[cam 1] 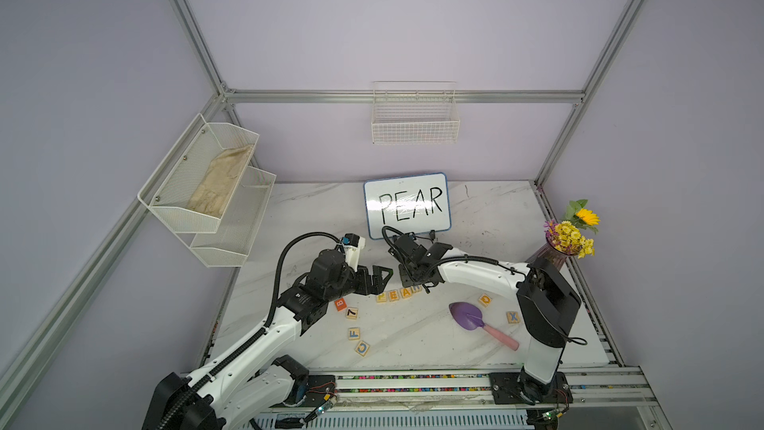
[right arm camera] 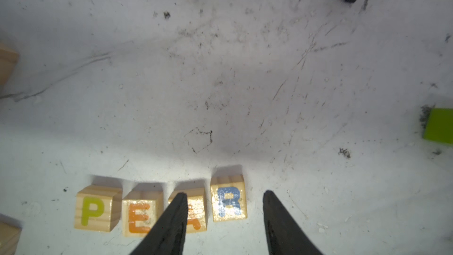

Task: Spell the uppercase word “pear” with letter blocks
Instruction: Place the letter block at the center of the board, then adjust the letter block at the center of the board.

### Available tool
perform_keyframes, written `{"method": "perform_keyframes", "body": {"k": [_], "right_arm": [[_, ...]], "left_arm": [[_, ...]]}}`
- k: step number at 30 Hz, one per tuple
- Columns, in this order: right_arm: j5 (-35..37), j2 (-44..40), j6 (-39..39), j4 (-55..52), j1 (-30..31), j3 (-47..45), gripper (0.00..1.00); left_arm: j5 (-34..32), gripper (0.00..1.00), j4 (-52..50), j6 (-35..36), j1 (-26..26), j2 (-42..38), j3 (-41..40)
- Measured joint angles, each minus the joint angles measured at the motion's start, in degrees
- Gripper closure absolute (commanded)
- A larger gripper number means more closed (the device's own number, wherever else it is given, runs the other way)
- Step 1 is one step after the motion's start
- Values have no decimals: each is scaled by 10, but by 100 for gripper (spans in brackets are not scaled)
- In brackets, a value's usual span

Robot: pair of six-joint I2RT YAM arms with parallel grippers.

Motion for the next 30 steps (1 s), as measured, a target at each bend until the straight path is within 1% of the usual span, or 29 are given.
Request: {"method": "perform_keyframes", "body": {"k": [5,11,15,19,26,30], "right_arm": [[5,-8,-8,3,-5,22,46],[5,-8,-16,2,-16,21,47],[3,-7,-18,-1,-21,16,51],[2,-2,-18,8,-21,-11,53],[2,50,-19,15,-21,-21,54],[2,59,-19,21,-21,-26,54]], "left_arm": [[3,0,1,2,3,33,1],[7,0,0,2,7,64,1],[9,0,0,3,8,69,2],[11,0,0,2,10,70,2],[11,0,-2,2,10,66,2],[10,0,-3,2,10,57,2]]}}
